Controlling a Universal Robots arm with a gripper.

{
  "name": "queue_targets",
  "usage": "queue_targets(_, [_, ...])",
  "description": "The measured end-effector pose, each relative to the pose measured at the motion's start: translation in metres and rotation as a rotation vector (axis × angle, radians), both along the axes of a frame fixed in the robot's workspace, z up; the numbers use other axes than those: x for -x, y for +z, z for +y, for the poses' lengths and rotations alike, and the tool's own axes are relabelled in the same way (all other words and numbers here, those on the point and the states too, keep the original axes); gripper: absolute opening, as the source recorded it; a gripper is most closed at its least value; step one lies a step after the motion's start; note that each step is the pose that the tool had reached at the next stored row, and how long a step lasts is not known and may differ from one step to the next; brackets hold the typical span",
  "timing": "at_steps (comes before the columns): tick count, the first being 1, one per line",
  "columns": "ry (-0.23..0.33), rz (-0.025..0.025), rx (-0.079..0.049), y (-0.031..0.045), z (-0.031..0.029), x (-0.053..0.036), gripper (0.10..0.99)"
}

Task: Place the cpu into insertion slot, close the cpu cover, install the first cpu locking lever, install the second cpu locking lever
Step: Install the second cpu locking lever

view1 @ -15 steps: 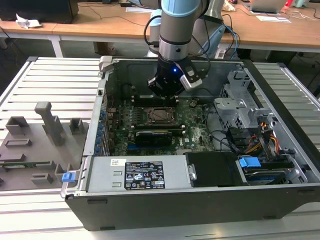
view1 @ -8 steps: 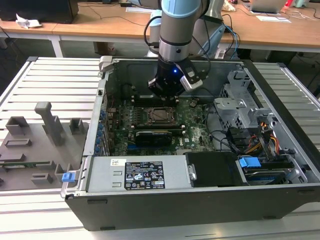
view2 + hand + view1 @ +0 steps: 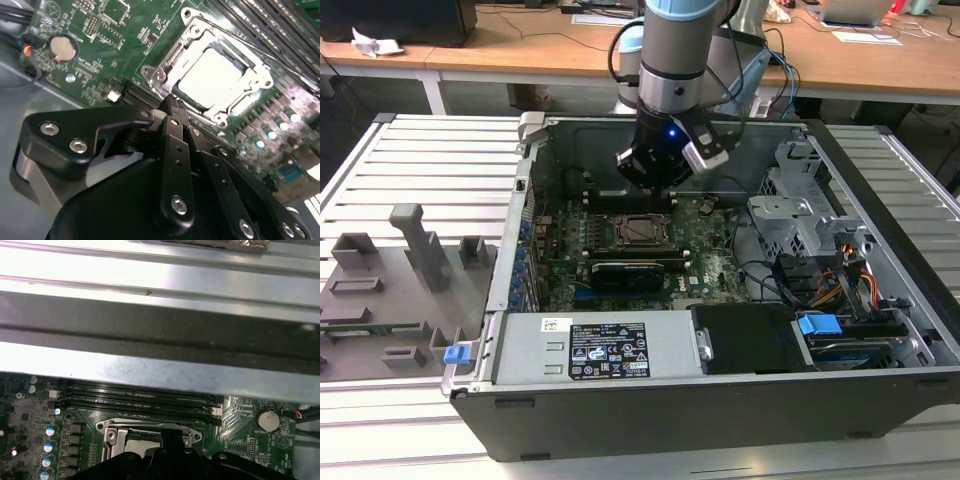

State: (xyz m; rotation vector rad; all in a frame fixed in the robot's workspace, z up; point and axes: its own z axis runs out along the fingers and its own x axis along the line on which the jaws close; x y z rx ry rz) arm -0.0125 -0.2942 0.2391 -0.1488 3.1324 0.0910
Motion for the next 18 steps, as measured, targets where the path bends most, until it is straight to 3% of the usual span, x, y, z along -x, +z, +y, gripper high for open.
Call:
queue_targets(2, [0.0, 0.0001, 0.001, 0.0073, 0.0, 0.0, 0.106])
queue_targets(5, [0.0, 0.0, 0.0, 0.0076, -0.0013, 0.0, 0.106])
queue_targets(9, [0.0, 0.0001, 0.0, 0.0076, -0.0074, 0.0, 0.106])
queue_targets(18, [0.0, 0.0, 0.0, 0.0073, -0.0272, 0.0, 0.106])
